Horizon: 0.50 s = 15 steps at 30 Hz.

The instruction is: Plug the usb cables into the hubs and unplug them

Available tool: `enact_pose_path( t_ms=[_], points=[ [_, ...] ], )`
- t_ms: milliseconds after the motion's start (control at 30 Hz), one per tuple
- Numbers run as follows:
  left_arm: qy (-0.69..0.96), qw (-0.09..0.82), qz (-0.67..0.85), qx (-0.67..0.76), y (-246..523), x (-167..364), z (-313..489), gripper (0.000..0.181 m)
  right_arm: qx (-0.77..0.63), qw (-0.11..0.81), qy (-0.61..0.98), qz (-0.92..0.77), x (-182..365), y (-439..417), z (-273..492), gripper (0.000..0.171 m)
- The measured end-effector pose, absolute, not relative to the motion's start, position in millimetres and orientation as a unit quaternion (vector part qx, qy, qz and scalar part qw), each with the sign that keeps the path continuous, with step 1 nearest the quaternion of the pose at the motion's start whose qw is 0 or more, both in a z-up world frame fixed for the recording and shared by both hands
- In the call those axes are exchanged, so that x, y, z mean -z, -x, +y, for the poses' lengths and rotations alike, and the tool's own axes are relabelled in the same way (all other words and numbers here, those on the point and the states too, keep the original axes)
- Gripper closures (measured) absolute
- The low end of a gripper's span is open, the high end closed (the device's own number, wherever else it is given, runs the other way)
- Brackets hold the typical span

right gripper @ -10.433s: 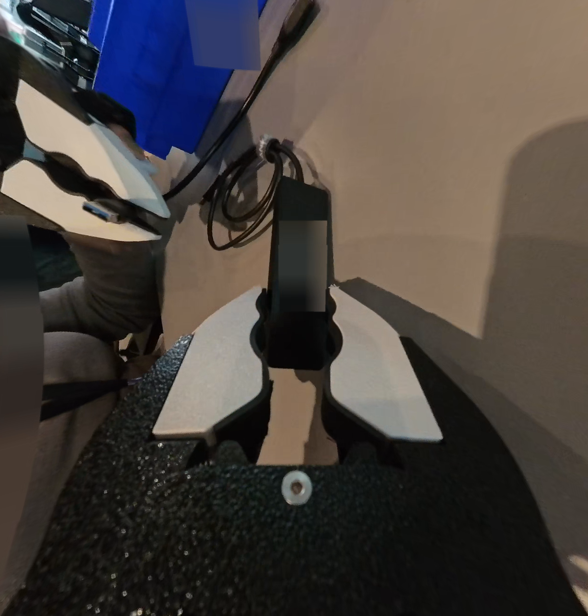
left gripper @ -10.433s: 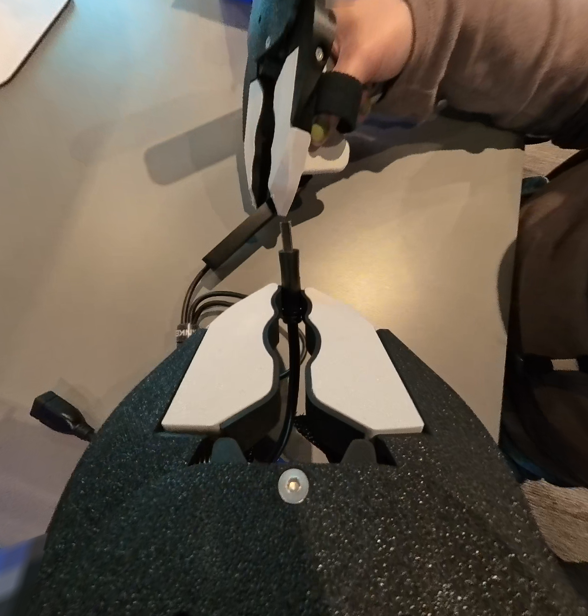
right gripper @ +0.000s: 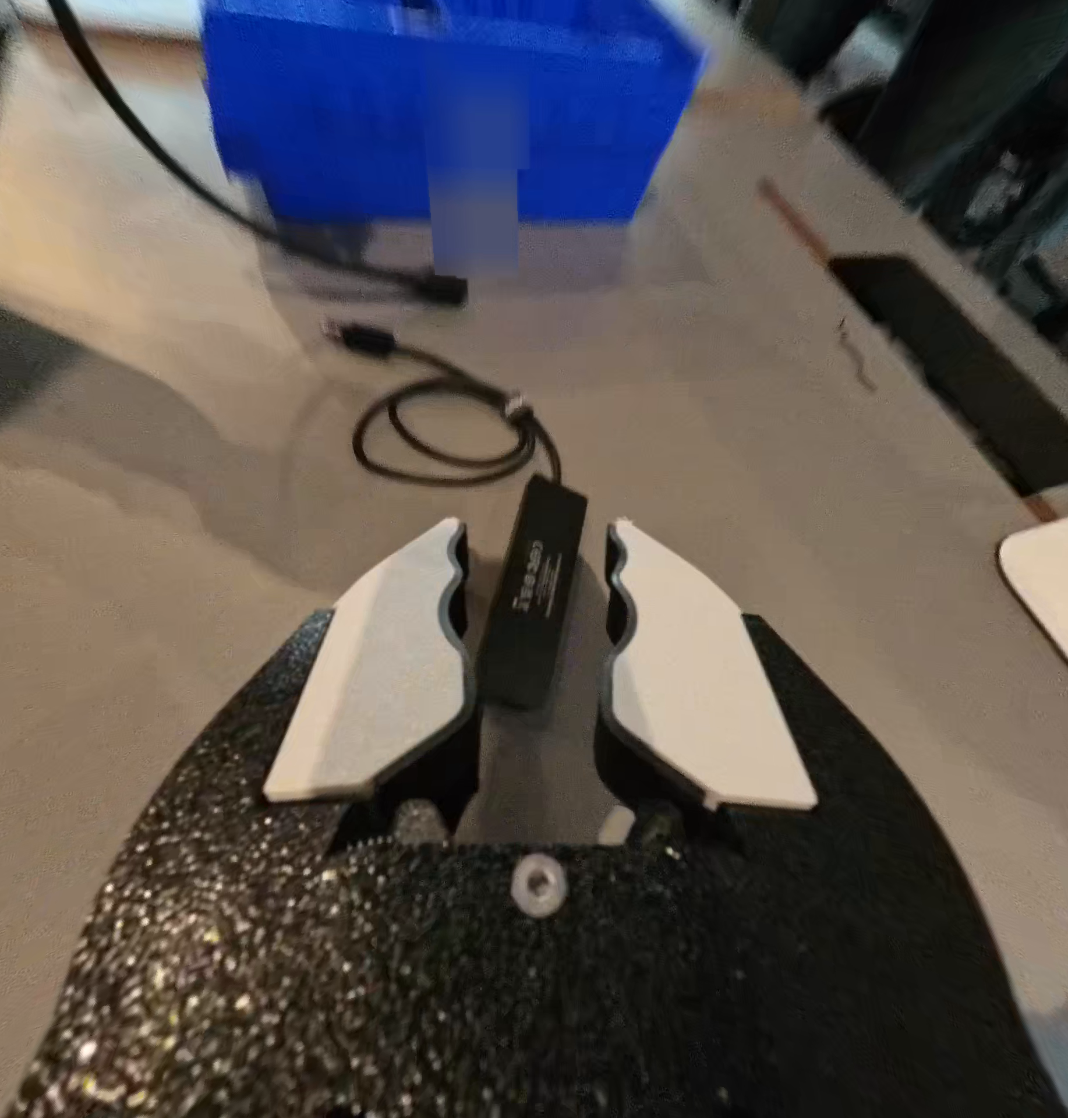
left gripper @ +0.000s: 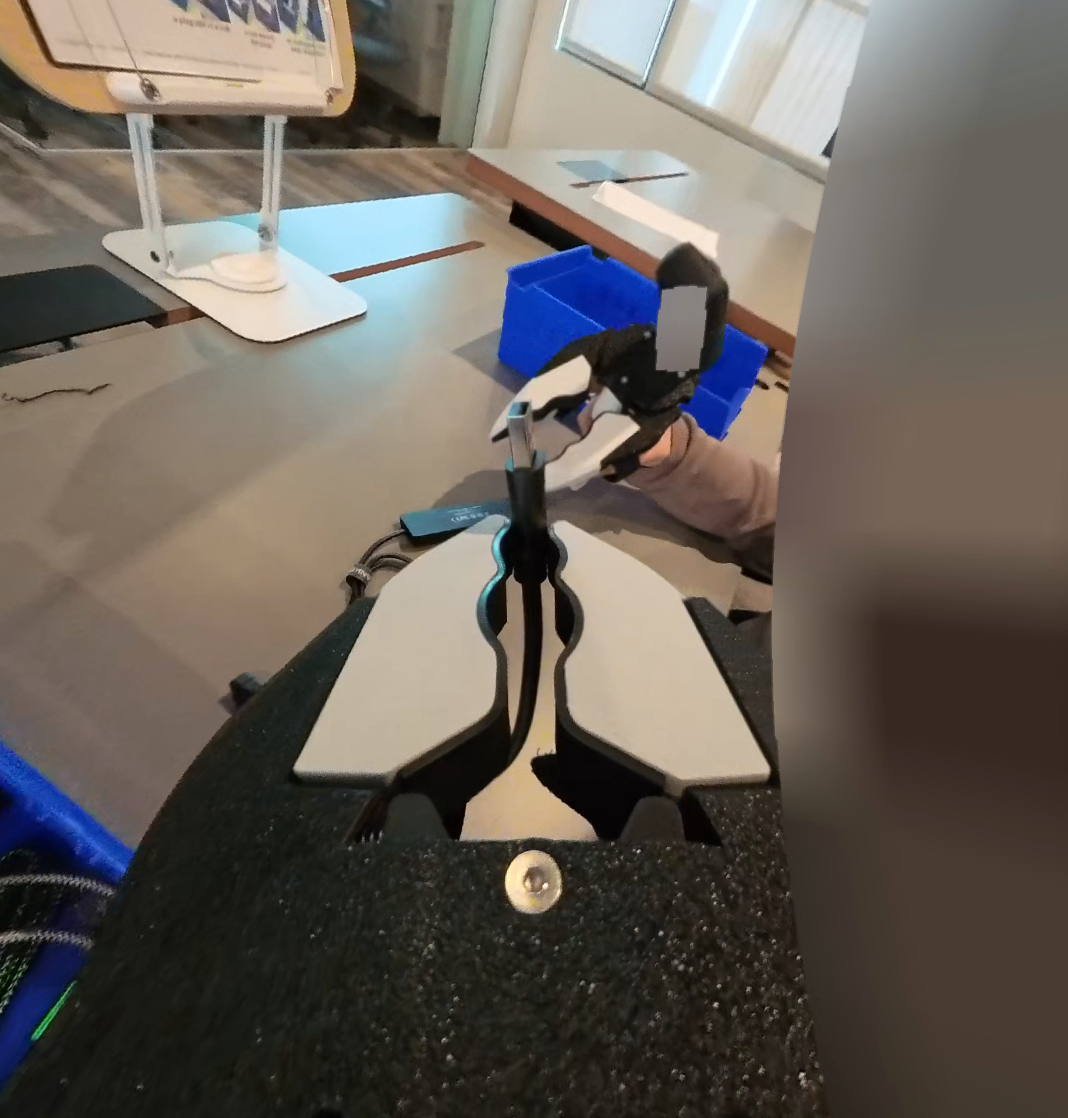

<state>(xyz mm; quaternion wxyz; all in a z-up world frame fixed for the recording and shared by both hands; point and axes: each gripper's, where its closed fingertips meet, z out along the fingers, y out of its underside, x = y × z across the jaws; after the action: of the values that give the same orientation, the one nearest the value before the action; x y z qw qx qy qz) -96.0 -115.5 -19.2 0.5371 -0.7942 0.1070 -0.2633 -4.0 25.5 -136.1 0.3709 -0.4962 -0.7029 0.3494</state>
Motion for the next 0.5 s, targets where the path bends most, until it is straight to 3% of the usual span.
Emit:
enact_pose_path(
  t_ms=[167,300,500],
  points=[
    [0.812,0.512,0.129,0.249,79,29,-108,0.171,-0.225,0.284,0.549,-0.754,181,11,18,0.131],
    [0.816,0.501,0.141,0.253,71,33,-105,0.171,-0.146,0.273,0.592,-0.744,194,12,30,0.133],
    [0.820,0.488,0.148,0.259,67,39,-102,0.171,-0.157,0.176,0.652,-0.720,211,-12,32,0.125]
  ],
)
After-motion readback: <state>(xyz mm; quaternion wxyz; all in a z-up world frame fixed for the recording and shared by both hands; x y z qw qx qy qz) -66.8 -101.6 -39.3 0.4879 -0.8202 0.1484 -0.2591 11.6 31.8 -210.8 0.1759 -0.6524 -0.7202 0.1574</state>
